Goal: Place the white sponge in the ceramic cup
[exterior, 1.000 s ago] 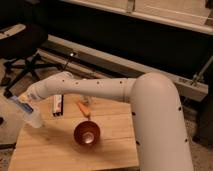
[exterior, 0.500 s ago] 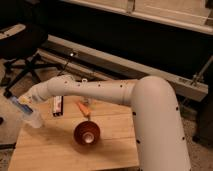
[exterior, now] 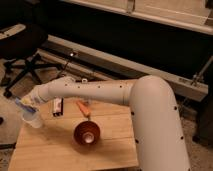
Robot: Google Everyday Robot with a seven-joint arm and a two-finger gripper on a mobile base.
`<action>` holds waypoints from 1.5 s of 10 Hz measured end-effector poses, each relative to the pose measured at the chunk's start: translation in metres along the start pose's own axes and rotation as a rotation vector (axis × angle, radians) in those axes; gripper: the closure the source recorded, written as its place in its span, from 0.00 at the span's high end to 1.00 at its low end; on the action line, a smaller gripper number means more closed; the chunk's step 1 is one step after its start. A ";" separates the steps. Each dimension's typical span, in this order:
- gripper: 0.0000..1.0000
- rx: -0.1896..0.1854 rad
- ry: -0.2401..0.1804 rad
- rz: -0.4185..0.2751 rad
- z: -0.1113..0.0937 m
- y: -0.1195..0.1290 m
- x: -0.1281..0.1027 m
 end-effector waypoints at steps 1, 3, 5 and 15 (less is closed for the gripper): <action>0.07 0.007 0.009 -0.010 -0.001 0.000 0.003; 0.27 0.013 0.014 -0.021 -0.003 0.002 0.005; 0.47 0.010 0.015 -0.022 -0.002 0.005 0.005; 0.80 0.023 0.039 0.013 -0.002 -0.002 0.006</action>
